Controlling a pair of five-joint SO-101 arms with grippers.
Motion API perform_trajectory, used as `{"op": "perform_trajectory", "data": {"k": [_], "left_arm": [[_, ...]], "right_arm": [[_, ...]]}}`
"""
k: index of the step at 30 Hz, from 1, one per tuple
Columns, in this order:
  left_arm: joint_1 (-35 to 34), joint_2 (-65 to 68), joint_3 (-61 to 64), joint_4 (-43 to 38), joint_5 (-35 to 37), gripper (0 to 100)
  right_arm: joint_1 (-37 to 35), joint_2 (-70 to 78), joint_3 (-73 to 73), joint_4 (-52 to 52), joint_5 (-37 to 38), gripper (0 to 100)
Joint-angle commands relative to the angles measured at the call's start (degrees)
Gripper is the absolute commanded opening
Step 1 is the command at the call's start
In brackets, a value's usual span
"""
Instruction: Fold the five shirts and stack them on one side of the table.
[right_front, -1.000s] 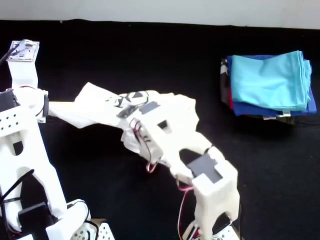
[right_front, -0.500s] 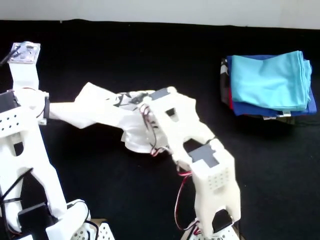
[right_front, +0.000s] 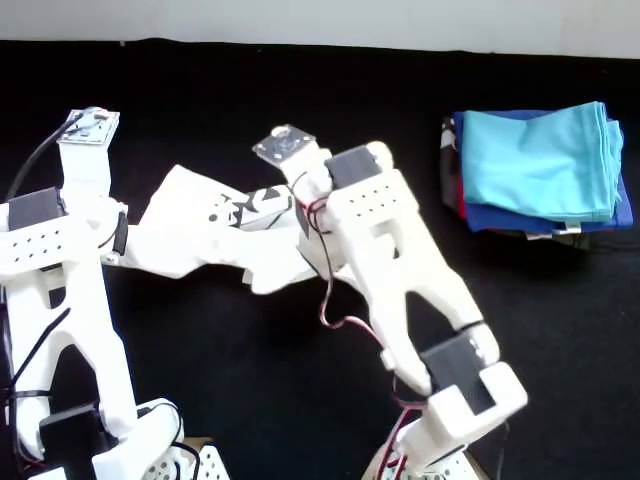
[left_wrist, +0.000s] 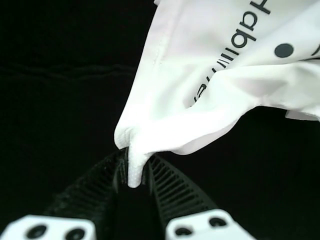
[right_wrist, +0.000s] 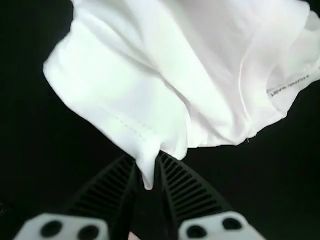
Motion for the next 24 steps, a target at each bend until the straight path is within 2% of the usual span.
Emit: {"op": "perform_trajectory", "data": {"k": [1,8,14,18,24], "left_arm": [[1.1,-0.8,-0.7,0.3,-0.4,1],[1.1,-0.8,-0.8,0.2,-0.5,1],[1.1,-0.8,-0.8,0.2,-0.6,1],[1.1,-0.8,-0.8,0.2,-0.6,1],[0.8,-0.8,-0.8,0.2,-0.6,1]], "right_arm": [[-4.0,-4.6,3.4,4.4,3.3,0.6],[-10.4,-3.7,14.6,1.6,4.7,3.3],[-10.9,-0.2,15.0,-0.9,4.8,28.5],[-10.9,1.1,15.6,-6.9,4.6,29.2],[-12.4,9.8,15.3,-7.4,4.6,29.2]]}}
